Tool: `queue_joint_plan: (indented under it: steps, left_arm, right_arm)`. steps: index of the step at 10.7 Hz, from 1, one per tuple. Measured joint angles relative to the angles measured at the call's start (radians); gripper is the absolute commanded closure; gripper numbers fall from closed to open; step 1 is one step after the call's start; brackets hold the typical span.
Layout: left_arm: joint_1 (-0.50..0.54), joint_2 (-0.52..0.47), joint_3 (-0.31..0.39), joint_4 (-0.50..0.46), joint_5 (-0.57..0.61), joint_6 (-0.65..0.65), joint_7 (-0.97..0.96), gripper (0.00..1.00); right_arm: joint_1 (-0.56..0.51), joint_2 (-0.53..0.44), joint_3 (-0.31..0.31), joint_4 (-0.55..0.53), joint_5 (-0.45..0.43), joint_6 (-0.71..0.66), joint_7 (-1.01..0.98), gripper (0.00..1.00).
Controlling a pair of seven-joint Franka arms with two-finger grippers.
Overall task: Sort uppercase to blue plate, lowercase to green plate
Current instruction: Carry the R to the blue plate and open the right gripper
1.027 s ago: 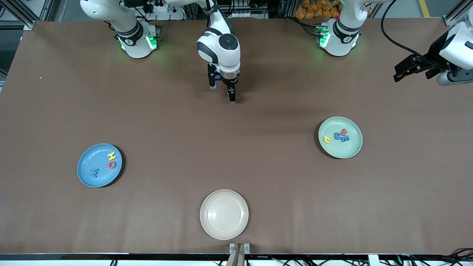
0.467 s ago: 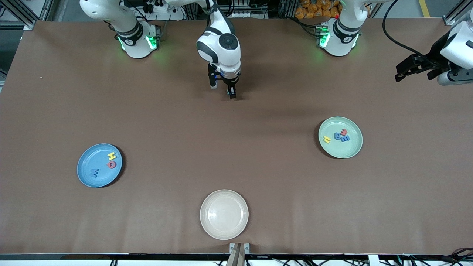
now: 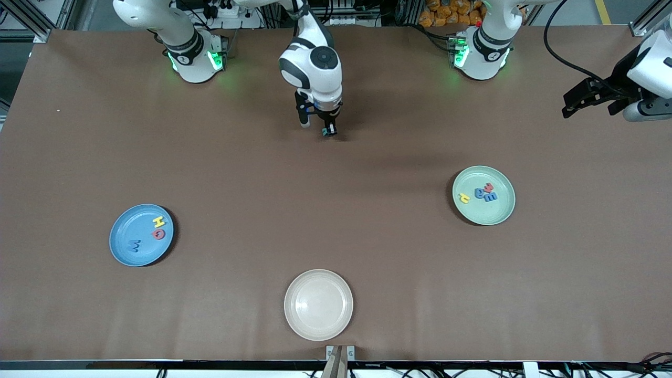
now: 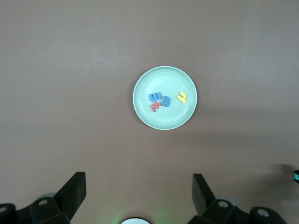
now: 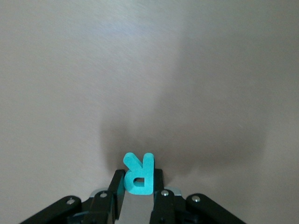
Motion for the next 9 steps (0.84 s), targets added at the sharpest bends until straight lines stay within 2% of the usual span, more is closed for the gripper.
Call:
queue_joint_plan:
  steps: [2,3,6,9]
  left_arm:
    - [0.01,0.001,0.001,0.0,0.0,0.002,0.0,0.0]
    - [0.017,0.001,0.002,0.0,0.0,0.002,0.0,0.0]
    - [0.033,0.005,0.004,-0.001,0.0,0.004,0.001,0.0]
    - [0.034,0.006,0.002,-0.001,0.0,0.005,0.001,0.0]
  right_arm:
    - [-0.086,-0.002,0.001,0.02,0.0,-0.003,-0.14,1.0]
    - [-0.137,-0.008,0.001,0.047,0.0,-0.047,-0.229,1.0]
    - [-0.341,-0.062,0.002,0.173,0.002,-0.338,-0.601,1.0]
    - [-0.573,-0.104,0.003,0.196,0.002,-0.469,-1.015,1.0]
